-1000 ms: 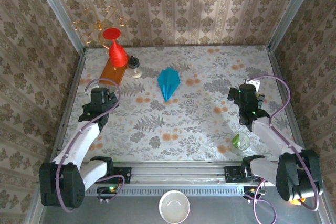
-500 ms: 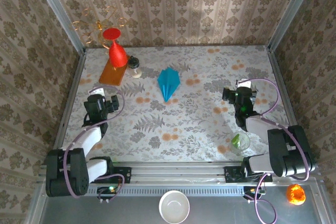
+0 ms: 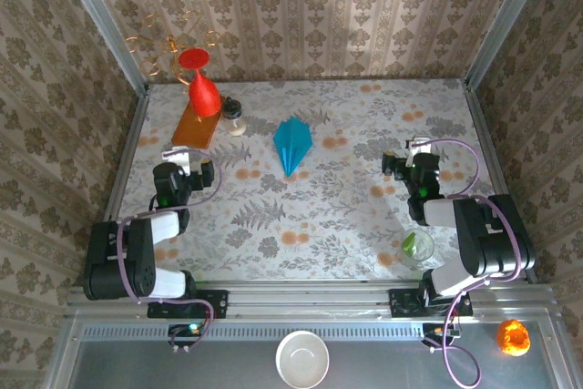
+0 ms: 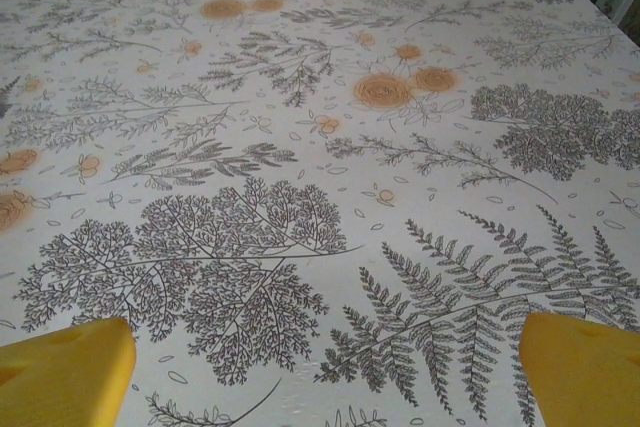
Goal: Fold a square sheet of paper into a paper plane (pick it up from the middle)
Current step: Reset both arms
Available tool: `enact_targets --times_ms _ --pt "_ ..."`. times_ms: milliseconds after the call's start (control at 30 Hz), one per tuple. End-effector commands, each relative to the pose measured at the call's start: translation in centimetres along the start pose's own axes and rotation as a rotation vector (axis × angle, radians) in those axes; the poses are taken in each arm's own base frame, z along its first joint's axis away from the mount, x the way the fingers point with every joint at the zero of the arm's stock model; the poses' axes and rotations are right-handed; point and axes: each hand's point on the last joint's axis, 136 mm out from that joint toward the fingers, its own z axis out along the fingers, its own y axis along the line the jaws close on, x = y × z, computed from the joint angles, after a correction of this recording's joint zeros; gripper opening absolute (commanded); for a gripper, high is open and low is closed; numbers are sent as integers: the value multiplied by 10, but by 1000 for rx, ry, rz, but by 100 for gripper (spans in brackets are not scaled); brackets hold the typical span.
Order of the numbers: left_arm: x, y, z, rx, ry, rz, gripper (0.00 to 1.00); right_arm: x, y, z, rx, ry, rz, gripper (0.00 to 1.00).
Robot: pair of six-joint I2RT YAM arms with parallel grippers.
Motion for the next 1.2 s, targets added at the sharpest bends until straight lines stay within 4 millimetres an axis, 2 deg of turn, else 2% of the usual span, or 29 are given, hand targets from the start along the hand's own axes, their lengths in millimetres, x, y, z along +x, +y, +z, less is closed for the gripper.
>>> enact_targets --times_ms 0,167,467,1167 --pt "-18 -1 9 26 -75 30 100 -7 3 0 -23 -40 5 100" --pt "-7 -1 21 22 -48 35 100 -6 3 0 -23 -35 4 100" --pt "-7 -1 23 -50 -43 76 100 -6 3 1 -22 -33 4 100" --pt "-6 -2 24 -41 -40 76 100 -6 3 -1 -27 -40 2 100"
